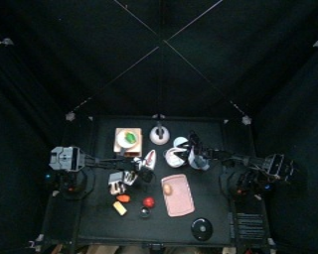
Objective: Grab starfruit
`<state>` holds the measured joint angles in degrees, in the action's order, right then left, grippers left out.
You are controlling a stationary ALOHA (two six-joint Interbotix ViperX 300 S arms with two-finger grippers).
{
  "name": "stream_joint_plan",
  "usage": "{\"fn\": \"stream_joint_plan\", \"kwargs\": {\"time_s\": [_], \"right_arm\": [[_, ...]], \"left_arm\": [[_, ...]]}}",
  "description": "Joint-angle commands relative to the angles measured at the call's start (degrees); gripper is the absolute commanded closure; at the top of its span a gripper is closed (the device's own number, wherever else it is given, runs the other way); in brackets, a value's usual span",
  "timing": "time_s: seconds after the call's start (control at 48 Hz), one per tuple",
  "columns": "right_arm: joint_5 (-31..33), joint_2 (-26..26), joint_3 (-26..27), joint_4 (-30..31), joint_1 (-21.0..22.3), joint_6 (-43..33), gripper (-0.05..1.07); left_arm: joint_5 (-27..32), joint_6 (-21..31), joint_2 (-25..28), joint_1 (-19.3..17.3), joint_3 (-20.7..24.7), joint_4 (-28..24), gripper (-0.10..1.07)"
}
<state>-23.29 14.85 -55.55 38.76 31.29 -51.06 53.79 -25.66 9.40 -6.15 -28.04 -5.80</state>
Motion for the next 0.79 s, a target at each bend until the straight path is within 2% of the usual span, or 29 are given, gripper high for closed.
{"fn": "stream_joint_plan", "kwargs": {"time_s": [0.0, 0.271, 0.438, 0.771], "right_arm": [[-0.2, 0.7, 1.1, -0.3, -0.1, 0.0, 0.15], [-0.2, 0.7, 1.1, -0.2, -0.1, 0.0, 0.15], [-0.2, 0.8, 1.1, -0.2, -0.1, 0.0, 0.15], [-0.2, 0.8, 0.9, -0.2, -0.1, 0.0, 0.15]], "left_arm": [[-0.1, 0.2, -1.4, 0.2, 2.1, 0.1, 0.12], [-0.2, 0.4, -4.0, 0.3, 5.2, 2.0, 0.12], [-1.8, 0.0, -3.5, 0.3, 5.4, 4.6, 0.12], [-2.1, 0.3, -3.6, 0.2, 5.4, 4.8, 0.12]]}}
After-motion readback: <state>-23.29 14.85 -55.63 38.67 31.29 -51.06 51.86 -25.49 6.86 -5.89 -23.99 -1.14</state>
